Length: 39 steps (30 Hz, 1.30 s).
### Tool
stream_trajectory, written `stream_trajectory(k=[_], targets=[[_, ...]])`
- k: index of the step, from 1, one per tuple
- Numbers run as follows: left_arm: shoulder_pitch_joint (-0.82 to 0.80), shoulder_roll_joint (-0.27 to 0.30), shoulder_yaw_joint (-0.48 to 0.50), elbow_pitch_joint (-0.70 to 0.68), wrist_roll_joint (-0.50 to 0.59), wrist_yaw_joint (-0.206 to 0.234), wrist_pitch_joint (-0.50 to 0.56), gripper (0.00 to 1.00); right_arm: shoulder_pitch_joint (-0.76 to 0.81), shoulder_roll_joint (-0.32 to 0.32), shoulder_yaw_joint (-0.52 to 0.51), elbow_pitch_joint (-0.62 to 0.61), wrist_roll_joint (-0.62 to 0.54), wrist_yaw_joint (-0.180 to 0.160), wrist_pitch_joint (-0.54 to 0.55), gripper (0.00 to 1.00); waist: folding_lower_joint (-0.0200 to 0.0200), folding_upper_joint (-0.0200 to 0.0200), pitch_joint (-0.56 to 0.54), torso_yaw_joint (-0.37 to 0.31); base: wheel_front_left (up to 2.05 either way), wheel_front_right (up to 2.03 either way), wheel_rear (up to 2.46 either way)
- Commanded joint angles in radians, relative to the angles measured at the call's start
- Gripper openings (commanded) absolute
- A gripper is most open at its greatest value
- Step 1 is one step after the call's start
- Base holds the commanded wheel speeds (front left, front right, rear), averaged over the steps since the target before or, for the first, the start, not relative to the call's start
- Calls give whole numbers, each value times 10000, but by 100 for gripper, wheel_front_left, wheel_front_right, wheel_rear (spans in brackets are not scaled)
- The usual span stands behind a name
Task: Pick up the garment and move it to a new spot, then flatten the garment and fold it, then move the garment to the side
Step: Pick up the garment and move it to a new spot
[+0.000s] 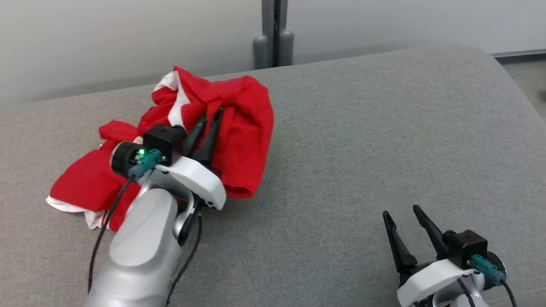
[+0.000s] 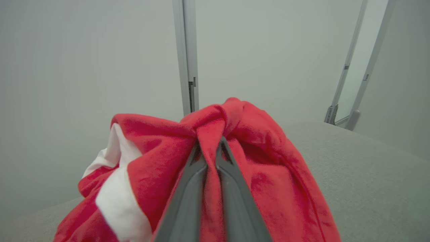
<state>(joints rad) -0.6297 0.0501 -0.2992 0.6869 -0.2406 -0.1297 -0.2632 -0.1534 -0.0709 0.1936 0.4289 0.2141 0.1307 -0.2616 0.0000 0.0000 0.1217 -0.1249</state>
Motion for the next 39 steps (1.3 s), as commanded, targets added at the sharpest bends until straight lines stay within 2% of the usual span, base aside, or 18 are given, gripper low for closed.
stream_trajectory(k=[1, 2, 3, 4, 5, 10, 11, 12, 13, 20, 27, 33, 39], targets=[[158, 47, -312, -149, -277, -10, -24, 0, 46, -13, -20, -29, 77, 1, -51, 100, 0, 0, -10, -383, 0, 0, 0], [219, 31, -718, -323, -593, -10, -25, 0, 31, -3, -11, -31, 67, 1, -52, 100, 0, 0, 10, -488, 0, 0, 0], [219, 31, -718, -323, -593, -10, -25, 0, 31, -3, -11, -31, 67, 1, -52, 100, 0, 0, 10, -488, 0, 0, 0], [357, 26, -1401, -588, -1085, -11, -24, 0, 25, 12, 11, -41, 99, 1, -51, 100, 0, 0, 44, -641, 0, 0, 0], [381, 35, -1643, -745, -1180, 20, -25, 0, 26, 13, -8, -48, 124, 1, -51, 100, 0, 0, 66, -688, 0, 0, 0], [930, 36, -2331, -1164, -1354, 595, -24, 0, -3, 52, -61, -51, 148, 1, -51, 100, 0, 0, 196, -780, 0, 0, 0], [1019, 35, -2365, -1155, -1317, 697, -24, 11, -7, 55, -78, -55, 138, 1, -51, 100, 0, 0, 222, -765, 0, 0, 0], [1075, 35, -2371, -1241, -1242, 792, -25, 47, -8, 58, -108, -56, 150, 1, -51, 100, 0, 0, 259, -723, 0, 0, 0], [1331, 34, -2294, -1267, -1048, 984, -22, 100, -42, 80, -123, -50, 148, 1, -51, 100, 0, 0, 306, -638, 0, 0, 0], [1844, 24, -1688, -1394, -617, 1278, -22, 100, -163, 121, -165, -105, 87, 1, -51, 100, 0, 0, 385, -332, 0, 0, 0], [2660, 68, -383, -1800, -114, 1420, -22, 100, -180, 143, -254, -233, 37, 1, -51, 100, 0, 0, 276, 13, 0, 0, 0], [3636, 132, 652, -2257, 301, 1193, -22, 100, -20, 161, -389, -336, -42, 1, -51, 100, 0, 0, 142, 279, 0, 0, 0], [4379, 71, 1150, -2215, 528, 944, -22, 100, -2, 167, -355, -329, 14, 1, -51, 100, 0, 0, 105, 349, 0, 0, 0]])
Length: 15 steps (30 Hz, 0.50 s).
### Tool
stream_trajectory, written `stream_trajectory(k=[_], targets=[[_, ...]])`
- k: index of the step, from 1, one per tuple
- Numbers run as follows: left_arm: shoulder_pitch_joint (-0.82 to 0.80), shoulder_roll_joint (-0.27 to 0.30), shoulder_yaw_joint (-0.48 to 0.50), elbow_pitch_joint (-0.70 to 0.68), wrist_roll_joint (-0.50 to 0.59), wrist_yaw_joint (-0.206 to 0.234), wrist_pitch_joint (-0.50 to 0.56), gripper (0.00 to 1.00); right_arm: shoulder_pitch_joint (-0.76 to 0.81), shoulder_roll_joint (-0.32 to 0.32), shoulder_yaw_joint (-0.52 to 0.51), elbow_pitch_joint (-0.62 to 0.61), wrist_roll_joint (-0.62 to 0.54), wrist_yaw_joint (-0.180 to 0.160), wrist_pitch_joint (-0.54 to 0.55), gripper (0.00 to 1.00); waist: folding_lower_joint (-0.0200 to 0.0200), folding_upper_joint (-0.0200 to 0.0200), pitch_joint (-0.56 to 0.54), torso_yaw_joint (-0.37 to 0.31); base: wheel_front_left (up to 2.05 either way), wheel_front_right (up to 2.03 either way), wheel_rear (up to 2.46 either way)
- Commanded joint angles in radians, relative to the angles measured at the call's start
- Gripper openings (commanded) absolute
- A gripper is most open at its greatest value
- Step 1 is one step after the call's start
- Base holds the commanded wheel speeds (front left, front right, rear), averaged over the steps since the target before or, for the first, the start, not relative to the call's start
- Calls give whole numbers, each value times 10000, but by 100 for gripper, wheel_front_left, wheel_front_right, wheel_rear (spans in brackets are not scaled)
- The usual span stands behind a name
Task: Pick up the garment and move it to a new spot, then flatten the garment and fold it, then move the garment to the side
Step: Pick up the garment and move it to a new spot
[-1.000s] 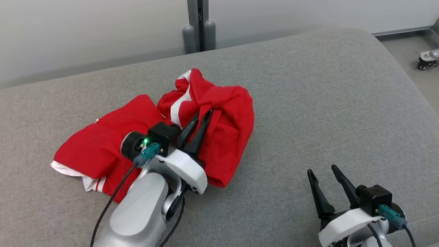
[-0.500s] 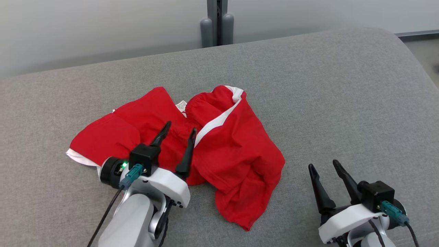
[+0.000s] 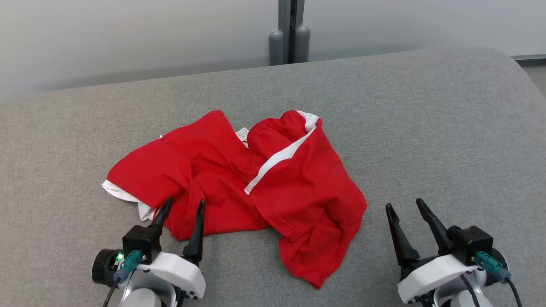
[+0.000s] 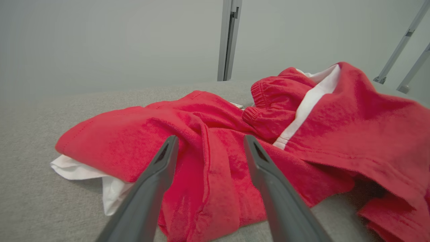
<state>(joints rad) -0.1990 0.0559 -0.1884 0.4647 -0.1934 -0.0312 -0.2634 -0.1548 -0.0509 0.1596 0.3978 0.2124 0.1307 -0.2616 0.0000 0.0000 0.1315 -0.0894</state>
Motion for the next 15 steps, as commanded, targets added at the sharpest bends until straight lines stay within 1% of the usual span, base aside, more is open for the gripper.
stream_trajectory(k=[1, 4, 6, 7, 9, 15], targets=[[147, 6, 64, 29, 97, -69, -20, 100, -3, -30, 3, -12, 45, 1, -51, 100, 0, 0, 22, -20, 0, 0, 0], [294, -21, 24, 68, 126, -180, -20, 100, -57, -28, 28, -6, 67, 1, -51, 100, 0, 0, 90, -76, 0, 0, 0], [317, -38, -180, 11, 204, -318, -20, 100, -56, -24, 27, 8, 83, 1, -51, 100, 0, 0, 138, -119, 0, 0, 0], [308, -44, -621, -129, 65, -536, -20, 100, -51, -22, 25, 23, 89, 1, -51, 100, 0, 0, 182, -164, 0, 0, 0], [278, -43, -1170, -238, -136, -694, -20, 100, -81, -22, 39, 47, 90, 1, -51, 100, 0, 0, 220, -221, 0, 0, 0], [-33, -25, -2706, -337, -683, -911, -20, 100, -141, -21, 107, 129, 131, 1, -51, 100, 0, 0, 284, -431, 0, 0, 0]])
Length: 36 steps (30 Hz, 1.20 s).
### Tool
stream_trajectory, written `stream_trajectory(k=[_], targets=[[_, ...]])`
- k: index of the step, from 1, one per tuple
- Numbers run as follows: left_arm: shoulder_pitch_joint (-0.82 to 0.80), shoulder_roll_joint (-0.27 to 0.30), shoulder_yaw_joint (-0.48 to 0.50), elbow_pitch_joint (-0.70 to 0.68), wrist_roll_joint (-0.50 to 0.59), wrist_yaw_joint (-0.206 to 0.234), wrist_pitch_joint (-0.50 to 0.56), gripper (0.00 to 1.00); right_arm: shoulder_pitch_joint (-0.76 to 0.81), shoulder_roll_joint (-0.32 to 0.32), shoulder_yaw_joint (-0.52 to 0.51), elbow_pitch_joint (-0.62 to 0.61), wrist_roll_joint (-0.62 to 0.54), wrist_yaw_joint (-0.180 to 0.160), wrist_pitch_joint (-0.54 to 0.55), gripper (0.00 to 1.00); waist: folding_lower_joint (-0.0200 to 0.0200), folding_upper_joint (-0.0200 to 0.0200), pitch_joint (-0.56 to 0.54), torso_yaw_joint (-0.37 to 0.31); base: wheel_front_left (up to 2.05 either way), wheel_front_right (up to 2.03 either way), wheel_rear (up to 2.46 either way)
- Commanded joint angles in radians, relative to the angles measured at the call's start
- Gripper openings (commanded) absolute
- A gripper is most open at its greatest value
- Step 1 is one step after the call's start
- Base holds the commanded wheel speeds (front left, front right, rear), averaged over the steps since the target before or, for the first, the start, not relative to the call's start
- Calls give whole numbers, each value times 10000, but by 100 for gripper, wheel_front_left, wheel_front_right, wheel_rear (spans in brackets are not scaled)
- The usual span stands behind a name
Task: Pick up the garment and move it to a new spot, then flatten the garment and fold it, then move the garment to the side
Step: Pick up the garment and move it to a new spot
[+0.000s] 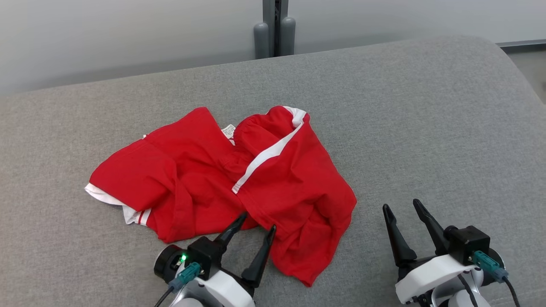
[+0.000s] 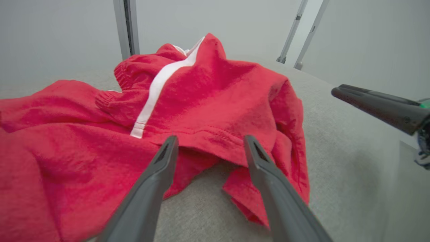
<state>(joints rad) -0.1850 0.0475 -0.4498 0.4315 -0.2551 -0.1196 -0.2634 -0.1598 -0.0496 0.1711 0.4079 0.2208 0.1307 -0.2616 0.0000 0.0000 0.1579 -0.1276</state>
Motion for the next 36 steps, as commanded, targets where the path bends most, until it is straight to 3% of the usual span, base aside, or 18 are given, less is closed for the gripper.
stream_trajectory(k=[1, 12, 13, 14, 15, 16, 27, 35, 36], targets=[[-224, 54, -267, 42, -152, -41, -20, 100, -113, -35, 0, 33, 58, 1, -51, 100, 0, 0, 40, -84, 0, 0, 0], [-754, 54, -909, 721, -180, -111, -20, 100, -162, -33, 41, 59, 37, 1, -51, 100, 0, 0, 206, -408, 0, 0, 0], [-782, 51, -903, 736, -154, -112, -20, 94, -175, -34, 41, 61, 32, 1, -51, 100, 0, 0, 218, -434, 0, 0, 0], [-793, 49, -901, 736, -133, -114, -20, 67, -174, -34, 38, 59, 26, 1, -51, 100, 0, 0, 228, -458, 0, 0, 0], [-790, 52, -894, 729, -106, -114, -20, 26, -174, -34, 37, 62, 20, 1, -51, 100, 0, 0, 240, -478, 0, 0, 0], [-794, 54, -882, 714, -86, -115, -20, 0, -177, -32, 28, 59, 13, 1, -51, 100, 0, 0, 247, -491, 0, 0, 0], [-831, 52, -773, 964, -48, -89, -20, 0, -145, -34, -34, 99, -64, 1, -51, 100, 0, 0, 189, -400, 0, 0, 0], [-556, 51, -263, 362, 59, 227, -20, 0, 14, -36, -198, 76, -68, 1, -51, 100, 0, 0, -111, -107, 0, 0, 0], [-444, 53, -157, 288, 84, 258, -19, 33, 53, -36, -237, 63, -75, 1, -51, 100, 0, 0, -179, -43, 0, 0, 0]])
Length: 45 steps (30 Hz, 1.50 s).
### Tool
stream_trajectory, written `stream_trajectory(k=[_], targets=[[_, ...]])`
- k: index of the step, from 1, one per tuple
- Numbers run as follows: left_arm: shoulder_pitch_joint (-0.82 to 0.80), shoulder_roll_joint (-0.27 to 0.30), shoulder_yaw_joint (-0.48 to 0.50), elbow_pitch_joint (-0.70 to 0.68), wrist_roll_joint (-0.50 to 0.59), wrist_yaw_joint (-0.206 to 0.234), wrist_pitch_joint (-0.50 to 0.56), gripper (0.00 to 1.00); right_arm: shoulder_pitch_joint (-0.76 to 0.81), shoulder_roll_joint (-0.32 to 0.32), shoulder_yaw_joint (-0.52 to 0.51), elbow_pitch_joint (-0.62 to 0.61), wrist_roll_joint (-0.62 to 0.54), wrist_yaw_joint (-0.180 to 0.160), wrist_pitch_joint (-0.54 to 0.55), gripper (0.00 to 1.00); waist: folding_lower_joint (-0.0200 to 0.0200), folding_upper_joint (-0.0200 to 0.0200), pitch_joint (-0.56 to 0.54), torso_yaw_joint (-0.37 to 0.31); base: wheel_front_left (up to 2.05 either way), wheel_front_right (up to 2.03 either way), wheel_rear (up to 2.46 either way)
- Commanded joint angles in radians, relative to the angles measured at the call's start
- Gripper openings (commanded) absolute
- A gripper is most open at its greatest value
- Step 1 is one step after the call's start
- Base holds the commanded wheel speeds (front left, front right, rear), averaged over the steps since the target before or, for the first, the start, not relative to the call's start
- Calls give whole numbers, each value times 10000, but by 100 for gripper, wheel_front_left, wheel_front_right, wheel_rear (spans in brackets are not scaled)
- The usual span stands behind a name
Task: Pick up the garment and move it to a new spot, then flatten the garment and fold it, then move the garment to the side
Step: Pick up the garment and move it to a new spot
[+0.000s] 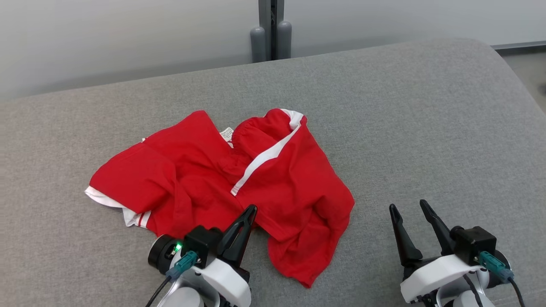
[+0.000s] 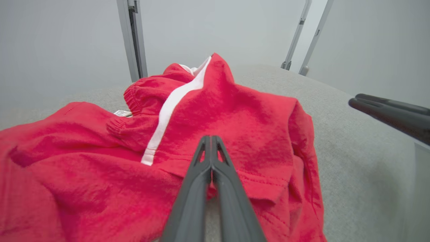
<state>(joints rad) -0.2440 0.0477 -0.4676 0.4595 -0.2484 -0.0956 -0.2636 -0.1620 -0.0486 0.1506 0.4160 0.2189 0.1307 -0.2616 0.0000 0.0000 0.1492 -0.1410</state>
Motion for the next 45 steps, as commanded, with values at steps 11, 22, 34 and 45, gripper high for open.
stream_trajectory(k=[11, 22, 34, 45], targets=[[1101, 59, 1424, -567, 426, 274, -13, 100, 371, -52, -387, -399, -6, 1, -51, 100, 0, 0, -696, 621, 0, 0, 0], [2792, 68, 3929, -1630, 1014, 959, -12, 100, 910, -47, -926, -695, -255, 1, -51, 100, 0, 0, -1215, 997, 0, 0, 0], [3513, 51, 5483, -1860, 1255, 823, -12, 100, 1292, -47, -1093, -644, -232, 1, -51, 100, 0, 0, -1505, 1194, 0, 0, 0], [2985, 31, 3637, -1135, 625, 223, -12, 100, 1019, -49, -884, -622, -250, 1, -51, 100, 0, 0, -1182, 868, 0, 0, 0]])
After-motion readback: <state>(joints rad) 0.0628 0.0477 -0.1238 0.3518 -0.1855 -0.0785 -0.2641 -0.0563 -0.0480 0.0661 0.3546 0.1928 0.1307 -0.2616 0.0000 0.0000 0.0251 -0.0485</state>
